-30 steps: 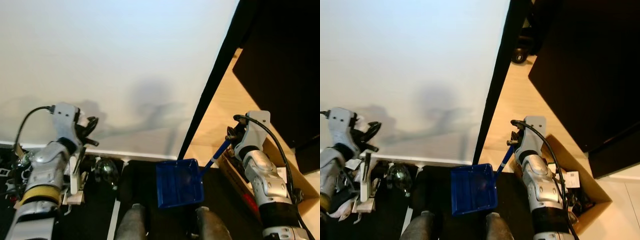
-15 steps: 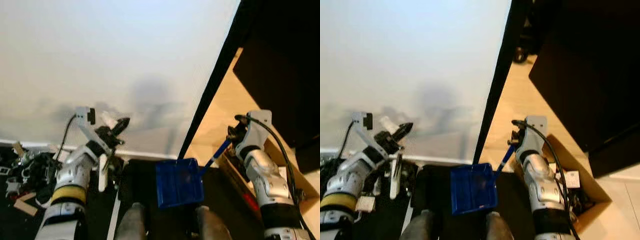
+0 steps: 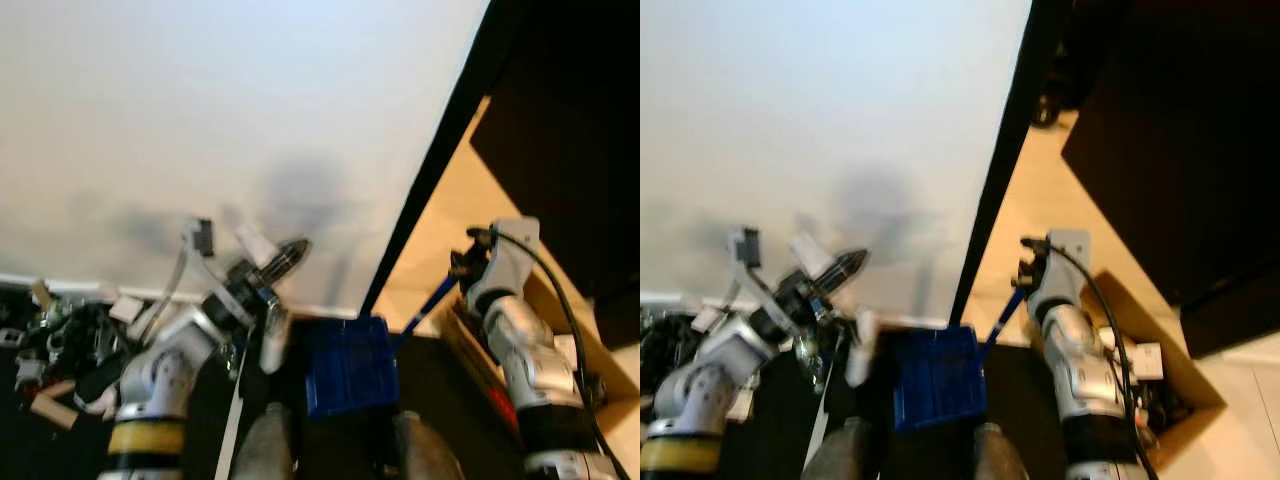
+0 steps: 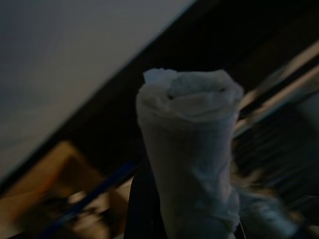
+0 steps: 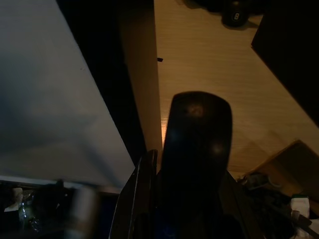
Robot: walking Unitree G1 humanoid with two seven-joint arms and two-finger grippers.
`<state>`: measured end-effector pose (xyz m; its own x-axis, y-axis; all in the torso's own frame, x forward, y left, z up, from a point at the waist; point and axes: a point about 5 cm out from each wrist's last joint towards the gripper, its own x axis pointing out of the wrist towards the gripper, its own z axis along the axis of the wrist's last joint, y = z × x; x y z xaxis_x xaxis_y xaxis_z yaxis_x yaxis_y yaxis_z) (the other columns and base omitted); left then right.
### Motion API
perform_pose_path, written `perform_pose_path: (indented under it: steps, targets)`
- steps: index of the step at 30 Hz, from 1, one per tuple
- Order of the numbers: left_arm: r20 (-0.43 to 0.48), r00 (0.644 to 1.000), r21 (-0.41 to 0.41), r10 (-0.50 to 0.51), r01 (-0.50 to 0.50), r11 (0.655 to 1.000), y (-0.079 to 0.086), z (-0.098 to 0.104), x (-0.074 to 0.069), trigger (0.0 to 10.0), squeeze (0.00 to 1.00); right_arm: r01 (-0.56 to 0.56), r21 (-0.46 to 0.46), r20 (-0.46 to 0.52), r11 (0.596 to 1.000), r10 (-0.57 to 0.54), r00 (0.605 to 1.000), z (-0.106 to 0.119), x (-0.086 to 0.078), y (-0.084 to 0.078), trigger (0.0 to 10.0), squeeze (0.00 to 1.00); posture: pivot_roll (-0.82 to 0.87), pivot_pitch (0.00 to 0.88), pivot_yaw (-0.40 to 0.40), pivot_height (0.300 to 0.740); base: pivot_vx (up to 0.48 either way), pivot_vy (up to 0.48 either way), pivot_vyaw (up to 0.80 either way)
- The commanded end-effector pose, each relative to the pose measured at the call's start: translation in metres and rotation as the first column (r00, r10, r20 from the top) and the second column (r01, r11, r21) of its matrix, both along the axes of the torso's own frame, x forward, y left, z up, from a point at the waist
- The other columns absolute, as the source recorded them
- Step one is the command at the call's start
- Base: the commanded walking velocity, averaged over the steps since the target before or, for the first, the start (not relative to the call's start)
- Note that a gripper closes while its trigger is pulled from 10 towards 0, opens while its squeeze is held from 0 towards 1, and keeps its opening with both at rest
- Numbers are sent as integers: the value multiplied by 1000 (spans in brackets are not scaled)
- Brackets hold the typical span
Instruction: Sweep floor
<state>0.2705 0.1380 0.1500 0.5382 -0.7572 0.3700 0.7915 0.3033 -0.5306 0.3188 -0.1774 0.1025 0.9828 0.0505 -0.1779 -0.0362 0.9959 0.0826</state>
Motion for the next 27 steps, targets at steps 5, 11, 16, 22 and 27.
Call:
perform_pose_path:
  steps: [5, 11, 16, 22, 27]
  targets:
    - [81, 994, -18, -70, 72, 997, -7, 29, -9, 10000, 0, 13, 8, 11, 1000, -13, 1000, -1, -2, -3, 10000, 0, 45, 209, -39, 740, 0, 0, 0]
    - [172, 985, 132, -2, -21, 991, 28, 54, -7, 10000, 0, 19, 13, 9, 1000, -19, 1000, -3, -2, -3, 10000, 0, 53, 213, -33, 740, 0, 0, 0]
    - [234, 971, 242, 45, -103, 965, 54, 68, -7, 10000, 0, 23, 16, 4, 1000, -23, 1000, -4, -3, -3, 10000, 0, 57, 217, -32, 740, 0, 0, 0]
    - [266, 947, 438, 179, -284, 853, 108, 66, -2, 10000, 0, 43, 23, -10, 999, -43, 999, -8, -3, -4, 10000, 0, 68, 231, -32, 740, 0, 0, 0]
    - [217, 937, 530, 273, -347, 774, 135, 40, 4, 10000, 0, 44, 25, -12, 999, -43, 999, -8, -2, -3, 10000, 0, 66, 235, -37, 740, 0, 0, 0]
